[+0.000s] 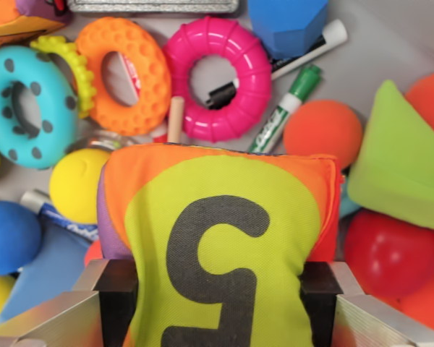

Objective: Pick an object from the bin

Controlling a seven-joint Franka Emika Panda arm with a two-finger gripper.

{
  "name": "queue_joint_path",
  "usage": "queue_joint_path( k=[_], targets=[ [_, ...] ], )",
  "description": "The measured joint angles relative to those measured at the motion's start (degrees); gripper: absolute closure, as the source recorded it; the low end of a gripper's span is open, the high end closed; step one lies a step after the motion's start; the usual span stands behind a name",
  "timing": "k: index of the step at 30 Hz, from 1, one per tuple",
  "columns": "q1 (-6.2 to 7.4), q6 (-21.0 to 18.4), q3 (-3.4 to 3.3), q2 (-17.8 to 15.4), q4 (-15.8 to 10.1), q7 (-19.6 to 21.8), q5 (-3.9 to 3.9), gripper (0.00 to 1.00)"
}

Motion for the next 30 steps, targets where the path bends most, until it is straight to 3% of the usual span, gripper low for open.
queue_joint_path(
  k=[30],
  targets=[
    [0.0,-15.02,0.0,-6.43,8.59,-0.17,0.13,1.0]
  ],
)
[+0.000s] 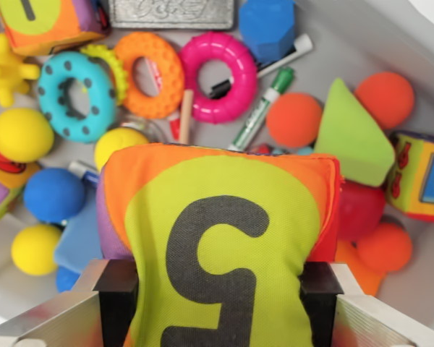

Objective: Pick an object from the bin

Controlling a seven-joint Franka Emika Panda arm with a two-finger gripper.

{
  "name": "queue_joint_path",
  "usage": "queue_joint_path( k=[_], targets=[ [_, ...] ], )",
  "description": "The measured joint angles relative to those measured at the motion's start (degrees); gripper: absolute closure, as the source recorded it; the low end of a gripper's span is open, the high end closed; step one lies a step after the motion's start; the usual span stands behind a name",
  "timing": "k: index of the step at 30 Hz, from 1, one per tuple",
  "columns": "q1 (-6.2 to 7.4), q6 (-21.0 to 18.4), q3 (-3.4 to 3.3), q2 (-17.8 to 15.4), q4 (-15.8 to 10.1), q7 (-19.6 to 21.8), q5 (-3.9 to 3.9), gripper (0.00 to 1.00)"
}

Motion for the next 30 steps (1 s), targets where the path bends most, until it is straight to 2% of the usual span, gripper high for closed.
queue_joint_path(
  k=[15,30],
  targets=[
    [0.0,-4.79,0.0,-1.01,3.81,-0.05,0.01,1.0],
    [0.0,-5.8,0.0,-0.99,4.63,-0.06,0.01,1.0]
  ],
)
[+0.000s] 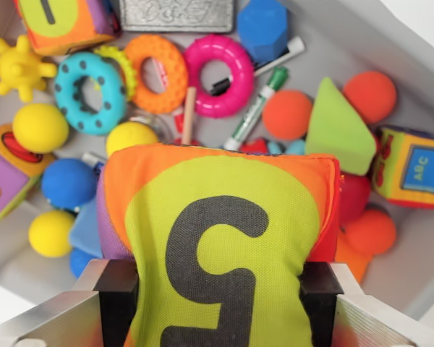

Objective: Pick an object from the bin

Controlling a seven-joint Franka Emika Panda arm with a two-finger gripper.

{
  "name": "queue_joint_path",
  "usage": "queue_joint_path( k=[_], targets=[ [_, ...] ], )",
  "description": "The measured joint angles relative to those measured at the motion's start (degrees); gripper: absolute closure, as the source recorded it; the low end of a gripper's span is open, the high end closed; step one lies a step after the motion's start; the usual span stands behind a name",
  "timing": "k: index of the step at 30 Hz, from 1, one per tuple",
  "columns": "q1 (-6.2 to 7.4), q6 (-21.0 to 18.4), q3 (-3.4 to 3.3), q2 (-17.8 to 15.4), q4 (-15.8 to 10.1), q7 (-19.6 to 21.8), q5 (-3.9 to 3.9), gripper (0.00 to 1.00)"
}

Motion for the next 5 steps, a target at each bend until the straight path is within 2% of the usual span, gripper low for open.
queue_joint_path(
  k=[5],
  targets=[
    [0.0,0.0,0.0,0.08,-0.02,0.0,0.0,1.0]
  ],
)
